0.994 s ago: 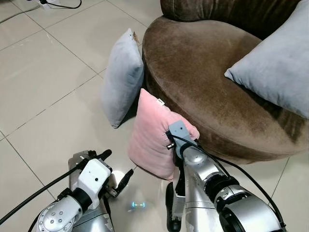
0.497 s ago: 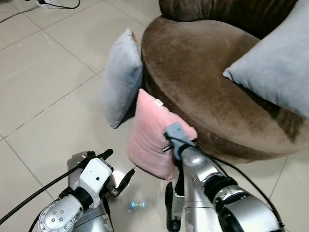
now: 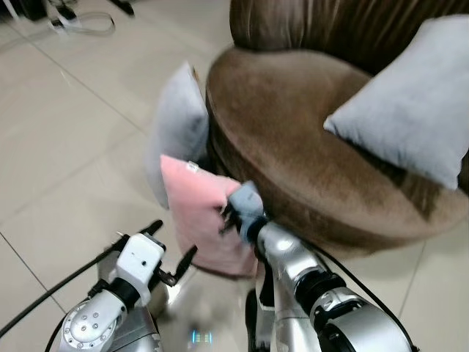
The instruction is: Move the pillow to the sofa from floor
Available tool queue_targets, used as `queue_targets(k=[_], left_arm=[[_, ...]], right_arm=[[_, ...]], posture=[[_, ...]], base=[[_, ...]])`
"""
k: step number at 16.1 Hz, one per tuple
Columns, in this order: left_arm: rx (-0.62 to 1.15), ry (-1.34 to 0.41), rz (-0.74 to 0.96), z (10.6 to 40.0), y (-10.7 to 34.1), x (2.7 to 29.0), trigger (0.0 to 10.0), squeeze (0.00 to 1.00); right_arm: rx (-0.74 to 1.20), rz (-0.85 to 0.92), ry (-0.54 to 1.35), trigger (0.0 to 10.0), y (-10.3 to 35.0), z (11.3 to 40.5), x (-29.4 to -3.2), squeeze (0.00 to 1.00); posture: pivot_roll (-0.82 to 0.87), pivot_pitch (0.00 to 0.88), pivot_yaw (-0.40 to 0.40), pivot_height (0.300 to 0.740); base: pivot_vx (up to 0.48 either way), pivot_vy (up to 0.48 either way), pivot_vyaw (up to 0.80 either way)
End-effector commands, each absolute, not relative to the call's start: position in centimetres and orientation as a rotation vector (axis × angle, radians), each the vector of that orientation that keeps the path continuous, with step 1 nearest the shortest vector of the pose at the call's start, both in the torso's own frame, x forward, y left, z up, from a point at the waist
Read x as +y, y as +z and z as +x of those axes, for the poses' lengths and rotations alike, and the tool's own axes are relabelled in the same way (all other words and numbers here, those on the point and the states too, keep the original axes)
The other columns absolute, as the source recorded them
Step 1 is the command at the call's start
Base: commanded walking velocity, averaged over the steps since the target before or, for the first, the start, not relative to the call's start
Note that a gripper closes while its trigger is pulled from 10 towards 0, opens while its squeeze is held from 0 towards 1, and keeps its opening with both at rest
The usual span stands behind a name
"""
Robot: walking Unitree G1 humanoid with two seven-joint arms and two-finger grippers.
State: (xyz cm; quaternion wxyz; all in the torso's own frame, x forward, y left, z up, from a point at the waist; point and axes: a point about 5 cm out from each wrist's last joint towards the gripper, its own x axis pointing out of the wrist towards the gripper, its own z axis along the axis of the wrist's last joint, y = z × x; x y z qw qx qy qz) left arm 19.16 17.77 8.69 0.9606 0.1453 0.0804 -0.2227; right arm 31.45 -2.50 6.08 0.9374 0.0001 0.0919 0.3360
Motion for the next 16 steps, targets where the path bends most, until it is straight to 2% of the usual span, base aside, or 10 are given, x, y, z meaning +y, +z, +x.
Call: queue_targets(k=[1, 3, 4, 7, 8, 10, 12, 16], left_arm=[[0.147, -0.441, 0.305, 19.1, 8.8, 17.6, 10.0, 0.00], [0.125, -0.444, 0.312, 19.1, 9.0, 17.3, 10.0, 0.00], [0.111, -0.438, 0.326, 19.0, 9.2, 17.3, 10.0, 0.00], [0.070, -0.379, 0.330, 19.3, 9.8, 17.5, 10.0, 0.00], [0.044, -0.367, 0.337, 19.8, 10.2, 17.4, 10.0, 0.00], [0.017, -0.341, 0.351, 20.6, 10.7, 17.4, 10.0, 0.00], [-0.017, -0.311, 0.354, 21.3, 11.5, 17.5, 10.0, 0.00], [-0.067, -0.268, 0.344, 22.0, 12.6, 17.6, 10.0, 0.00]], right_arm=[[0.051, 0.131, 0.634, 0.0, 8.8, 32.5, -3.5, 0.00], [-0.069, 0.168, 0.560, 0.0, 10.9, 32.7, -5.8, 0.00], [-0.122, 0.241, 0.485, 10.0, 12.6, 32.4, -8.0, 0.00], [-0.265, 0.282, 0.364, 10.0, 17.5, 30.1, -12.5, 0.00], [-0.375, 0.294, 0.247, 10.0, 21.0, 30.3, -14.5, 0.00], [-0.443, 0.284, 0.137, 10.0, 23.6, 30.7, -16.7, 0.00], [-0.470, 0.248, 0.077, 10.0, 26.0, 30.6, -18.4, 0.00], [-0.381, 0.213, 0.010, 10.0, 25.3, 30.9, -18.6, 0.00]], posture=[[0.09, 0.012, -0.106, 0.460], [0.08, 0.000, -0.095, 0.460], [0.08, 0.000, -0.091, 0.460], [0.06, 0.000, -0.074, 0.460], [0.05, 0.000, -0.074, 0.465], [0.05, 0.000, -0.075, 0.480], [0.05, 0.000, -0.079, 0.495], [0.05, 0.000, -0.092, 0.535]], base=[[0.000, 0.000, 0.00], [0.000, 0.000, 0.00], [0.000, 0.000, 0.00], [0.000, 0.000, 0.00], [0.000, 0.000, 0.00], [0.000, 0.000, 0.00], [0.000, 0.000, 0.00], [0.000, 0.000, 0.00]])
